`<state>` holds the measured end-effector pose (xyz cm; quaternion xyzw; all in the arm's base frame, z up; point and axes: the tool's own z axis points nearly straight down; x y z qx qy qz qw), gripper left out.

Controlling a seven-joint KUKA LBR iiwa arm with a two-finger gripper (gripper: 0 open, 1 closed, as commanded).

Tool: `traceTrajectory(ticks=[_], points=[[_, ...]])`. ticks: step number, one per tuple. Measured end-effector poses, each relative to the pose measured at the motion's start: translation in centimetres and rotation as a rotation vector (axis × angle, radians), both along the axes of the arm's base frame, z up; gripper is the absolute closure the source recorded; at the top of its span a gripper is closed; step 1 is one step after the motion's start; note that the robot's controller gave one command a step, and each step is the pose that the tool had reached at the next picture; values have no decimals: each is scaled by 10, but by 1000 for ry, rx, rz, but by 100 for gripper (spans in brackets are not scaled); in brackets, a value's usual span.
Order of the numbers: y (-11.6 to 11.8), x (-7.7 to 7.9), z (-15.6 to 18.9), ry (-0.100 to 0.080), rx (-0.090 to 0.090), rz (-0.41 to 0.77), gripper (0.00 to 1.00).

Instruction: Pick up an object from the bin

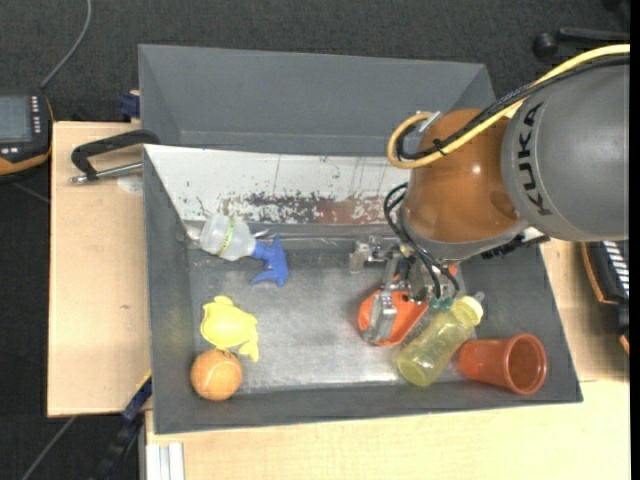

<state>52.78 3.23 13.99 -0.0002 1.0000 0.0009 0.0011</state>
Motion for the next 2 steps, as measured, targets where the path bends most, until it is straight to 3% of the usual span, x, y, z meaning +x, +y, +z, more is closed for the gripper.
traceTrajectory(ticks=[2], points=[[-31,2,-29,2,1,128,0]])
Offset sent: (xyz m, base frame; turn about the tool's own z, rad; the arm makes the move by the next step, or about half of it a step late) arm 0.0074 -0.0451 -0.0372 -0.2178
